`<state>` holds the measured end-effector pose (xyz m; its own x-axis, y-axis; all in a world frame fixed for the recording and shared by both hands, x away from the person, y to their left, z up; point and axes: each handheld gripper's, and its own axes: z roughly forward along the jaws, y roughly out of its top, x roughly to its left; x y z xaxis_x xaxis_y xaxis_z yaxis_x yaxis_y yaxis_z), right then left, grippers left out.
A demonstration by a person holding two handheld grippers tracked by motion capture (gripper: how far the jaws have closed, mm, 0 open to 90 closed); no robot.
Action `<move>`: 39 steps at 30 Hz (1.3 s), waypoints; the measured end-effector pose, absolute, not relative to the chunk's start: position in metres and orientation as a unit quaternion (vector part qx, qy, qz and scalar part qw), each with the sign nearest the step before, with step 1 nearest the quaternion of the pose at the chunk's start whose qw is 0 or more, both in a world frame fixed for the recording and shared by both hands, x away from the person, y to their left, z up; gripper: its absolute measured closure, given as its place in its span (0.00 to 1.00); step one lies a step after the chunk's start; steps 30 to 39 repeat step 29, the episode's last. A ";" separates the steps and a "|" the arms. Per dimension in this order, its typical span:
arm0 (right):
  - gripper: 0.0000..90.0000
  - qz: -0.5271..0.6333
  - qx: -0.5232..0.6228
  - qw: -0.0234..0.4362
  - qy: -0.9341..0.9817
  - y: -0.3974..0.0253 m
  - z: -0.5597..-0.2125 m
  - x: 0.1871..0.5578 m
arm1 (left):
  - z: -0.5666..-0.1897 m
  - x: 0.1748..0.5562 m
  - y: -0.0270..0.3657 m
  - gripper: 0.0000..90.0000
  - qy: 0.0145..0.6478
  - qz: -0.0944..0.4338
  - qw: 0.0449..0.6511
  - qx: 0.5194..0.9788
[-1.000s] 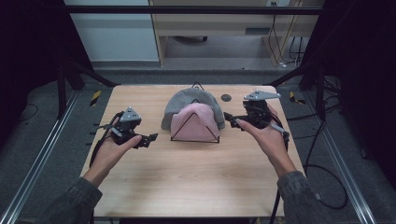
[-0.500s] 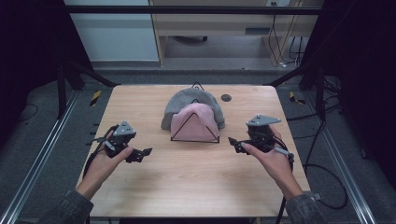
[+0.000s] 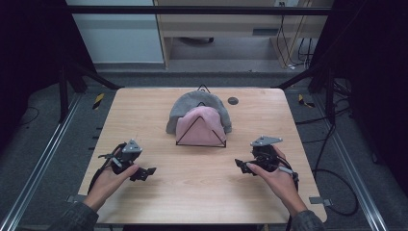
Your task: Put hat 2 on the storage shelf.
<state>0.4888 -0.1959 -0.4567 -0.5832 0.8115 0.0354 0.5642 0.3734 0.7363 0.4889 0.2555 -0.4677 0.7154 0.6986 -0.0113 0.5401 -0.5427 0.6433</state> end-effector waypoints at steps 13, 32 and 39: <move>0.10 0.339 0.451 0.145 0.813 -0.191 -0.489 0.491 | -0.490 0.488 0.257 0.06 0.365 0.111 0.301 0.874; 0.00 0.347 0.425 0.184 0.815 -0.183 -0.512 0.484 | -0.502 0.485 0.260 0.00 0.357 0.139 0.313 0.869; 0.00 0.347 0.425 0.184 0.815 -0.183 -0.512 0.484 | -0.502 0.485 0.260 0.00 0.357 0.139 0.313 0.869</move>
